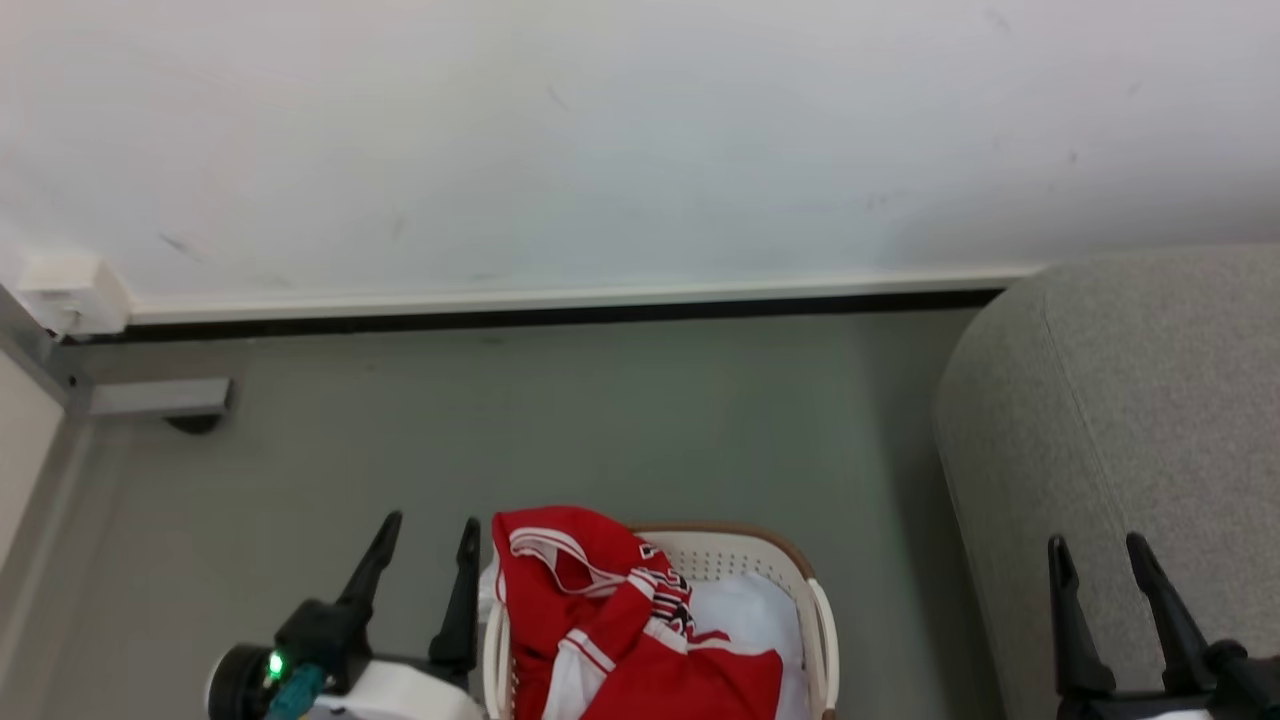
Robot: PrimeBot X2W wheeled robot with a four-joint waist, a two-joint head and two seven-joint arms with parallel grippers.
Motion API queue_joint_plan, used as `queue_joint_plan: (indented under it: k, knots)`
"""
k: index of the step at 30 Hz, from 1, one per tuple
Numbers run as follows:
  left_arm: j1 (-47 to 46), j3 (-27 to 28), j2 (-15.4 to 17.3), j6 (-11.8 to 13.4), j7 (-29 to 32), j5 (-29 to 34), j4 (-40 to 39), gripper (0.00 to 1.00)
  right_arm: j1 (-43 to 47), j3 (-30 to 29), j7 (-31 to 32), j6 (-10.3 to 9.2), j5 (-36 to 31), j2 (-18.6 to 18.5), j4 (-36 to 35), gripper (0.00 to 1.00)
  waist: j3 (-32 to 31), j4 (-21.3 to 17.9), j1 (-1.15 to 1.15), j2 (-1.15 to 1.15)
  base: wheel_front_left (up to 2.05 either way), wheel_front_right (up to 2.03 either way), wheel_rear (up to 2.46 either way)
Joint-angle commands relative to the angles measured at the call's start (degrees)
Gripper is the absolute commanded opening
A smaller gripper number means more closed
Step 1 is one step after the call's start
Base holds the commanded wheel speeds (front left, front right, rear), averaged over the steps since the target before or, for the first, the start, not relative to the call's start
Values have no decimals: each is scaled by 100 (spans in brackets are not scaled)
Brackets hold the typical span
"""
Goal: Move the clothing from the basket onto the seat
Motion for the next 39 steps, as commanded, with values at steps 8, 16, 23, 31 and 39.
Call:
queue_joint_plan:
  k: [8, 16, 23, 31, 39]
  knots:
    - [-1299, -490, 136, -433, -3, 256, 793, 100, -632, 102, -12, -12, -15, 18, -538, 100, 1245, -462, 0, 0, 0, 0, 0]
    - [-2595, -1276, 135, -594, 293, 512, 1964, 100, -1072, 202, -11, -12, 29, 33, -949, 100, 2107, -699, 0, 0, 0, 0, 0]
    - [-3472, -1942, 180, -627, 965, 570, 3123, 100, -1455, 424, -11, -12, 92, 40, -1273, 100, 2877, -913, 0, 0, 0, 0, 0]
    - [-4145, -2225, 362, -517, 1456, 623, 4192, 100, -1686, 581, -11, -12, 385, 44, -1437, 100, 3385, -1033, 0, 0, 0, 0, 0]
    - [-4442, -2178, 522, -271, 1451, 556, 4834, 100, -1761, 687, -11, -12, 507, 43, -1405, 100, 3575, -1088, 0, 0, 0, 0, 0]
